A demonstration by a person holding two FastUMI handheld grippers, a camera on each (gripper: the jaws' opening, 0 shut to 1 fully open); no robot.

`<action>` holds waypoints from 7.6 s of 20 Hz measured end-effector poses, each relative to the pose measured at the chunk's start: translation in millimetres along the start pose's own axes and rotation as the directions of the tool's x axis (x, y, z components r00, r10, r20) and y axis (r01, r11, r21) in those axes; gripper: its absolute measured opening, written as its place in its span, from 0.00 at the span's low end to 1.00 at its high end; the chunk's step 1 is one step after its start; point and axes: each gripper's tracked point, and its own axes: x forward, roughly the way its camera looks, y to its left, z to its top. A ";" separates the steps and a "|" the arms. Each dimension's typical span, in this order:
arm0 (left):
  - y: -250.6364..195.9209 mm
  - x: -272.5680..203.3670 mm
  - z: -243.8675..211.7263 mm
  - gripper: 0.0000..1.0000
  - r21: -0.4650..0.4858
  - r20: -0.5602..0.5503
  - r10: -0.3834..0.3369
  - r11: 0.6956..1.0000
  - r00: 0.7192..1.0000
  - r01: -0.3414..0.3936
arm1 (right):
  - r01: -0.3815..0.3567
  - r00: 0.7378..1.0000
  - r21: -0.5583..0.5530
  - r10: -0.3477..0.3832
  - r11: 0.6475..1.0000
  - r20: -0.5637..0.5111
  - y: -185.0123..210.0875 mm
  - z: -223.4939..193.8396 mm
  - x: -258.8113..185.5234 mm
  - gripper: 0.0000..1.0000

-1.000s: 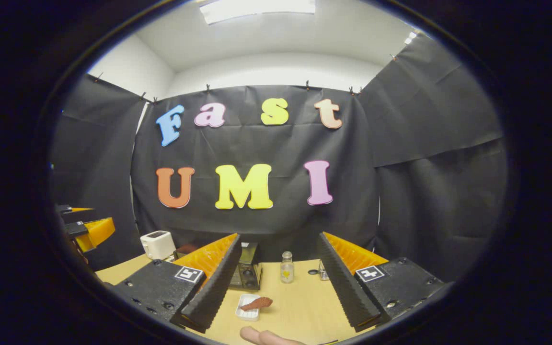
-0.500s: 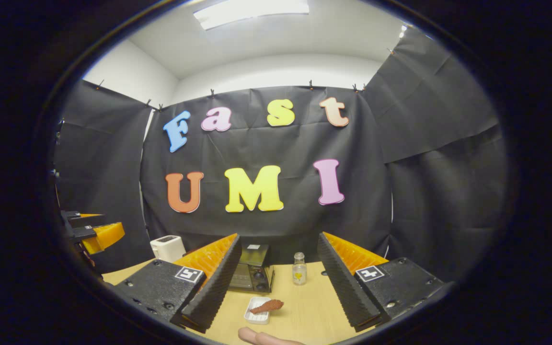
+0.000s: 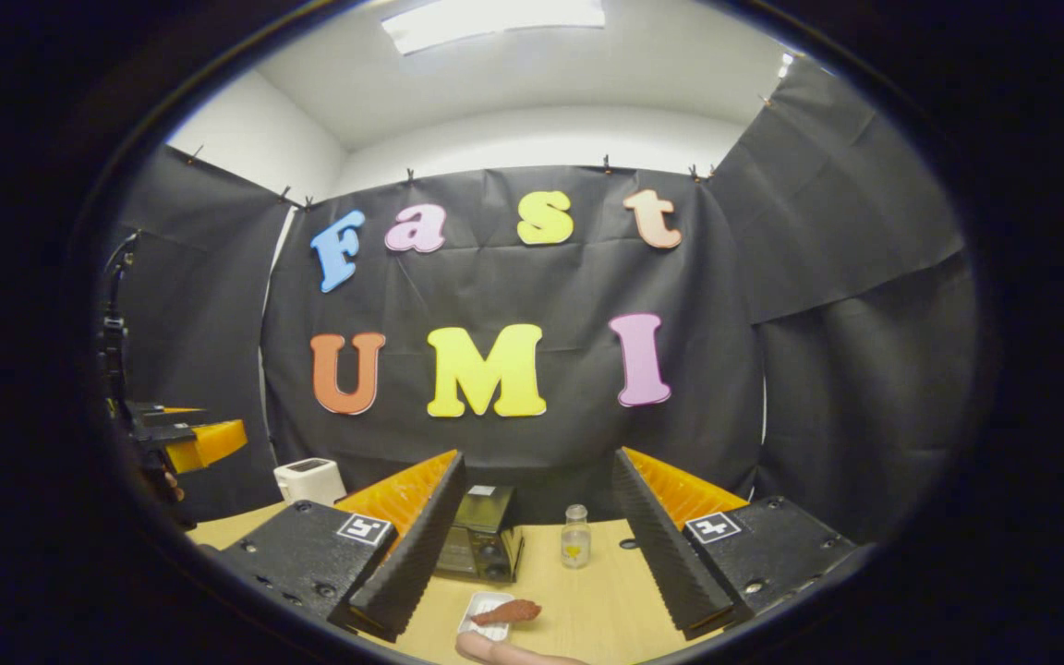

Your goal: Open the electric oven with the left hand, put the food in, and close the electric oven.

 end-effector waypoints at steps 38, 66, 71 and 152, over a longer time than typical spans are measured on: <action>-67.3 178.3 -218.7 0.96 -0.029 -0.419 -0.118 0.993 0.900 0.117 | 0.032 0.994 -0.127 -0.045 0.991 -0.096 3.6 -62.9 -22.6 0.96; -45.5 75.0 -362.7 0.95 -0.024 -0.542 -0.100 0.994 0.835 0.103 | 0.033 0.997 -0.120 -0.041 0.992 -0.062 44.7 -37.1 -94.7 0.99; -28.7 69.0 -300.6 0.95 0.028 -0.402 -0.048 0.998 0.915 0.064 | 0.024 0.986 -0.150 -0.048 0.988 -0.157 20.5 -67.1 -63.8 0.99; 96.3 -149.7 -116.1 0.95 -0.057 -0.039 0.055 0.997 0.998 -0.057 | -0.084 0.943 0.310 0.176 0.947 -0.283 180.8 -224.3 92.7 0.10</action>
